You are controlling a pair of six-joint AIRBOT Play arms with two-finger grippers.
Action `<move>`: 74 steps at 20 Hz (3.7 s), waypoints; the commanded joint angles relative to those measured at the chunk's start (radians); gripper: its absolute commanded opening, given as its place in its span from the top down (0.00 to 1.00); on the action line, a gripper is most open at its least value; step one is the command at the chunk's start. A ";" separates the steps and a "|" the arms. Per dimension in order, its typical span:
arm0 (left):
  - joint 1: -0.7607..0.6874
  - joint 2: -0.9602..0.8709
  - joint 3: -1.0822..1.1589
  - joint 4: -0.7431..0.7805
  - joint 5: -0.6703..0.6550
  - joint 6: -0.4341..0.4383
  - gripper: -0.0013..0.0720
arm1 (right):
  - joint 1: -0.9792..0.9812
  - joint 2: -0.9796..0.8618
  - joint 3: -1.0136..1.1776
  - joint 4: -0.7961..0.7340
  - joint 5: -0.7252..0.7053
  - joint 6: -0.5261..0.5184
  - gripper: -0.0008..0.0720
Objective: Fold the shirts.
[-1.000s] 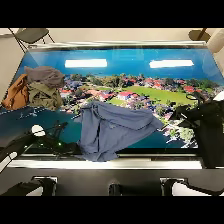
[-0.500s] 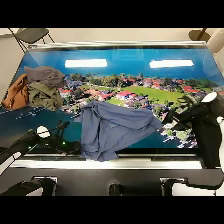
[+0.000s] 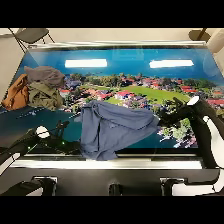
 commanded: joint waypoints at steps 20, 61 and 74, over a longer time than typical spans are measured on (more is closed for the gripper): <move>0.031 0.459 1.317 0.331 0.320 -0.213 0.94 | 0.003 1.066 0.530 -0.009 -0.573 -0.055 0.94; 0.390 -0.380 0.496 0.023 -0.229 0.133 0.37 | -0.227 0.078 0.213 -0.092 0.344 0.051 0.25; 0.300 -0.426 0.473 0.017 -0.012 0.126 0.92 | -0.227 0.114 0.001 -0.164 0.265 0.003 0.21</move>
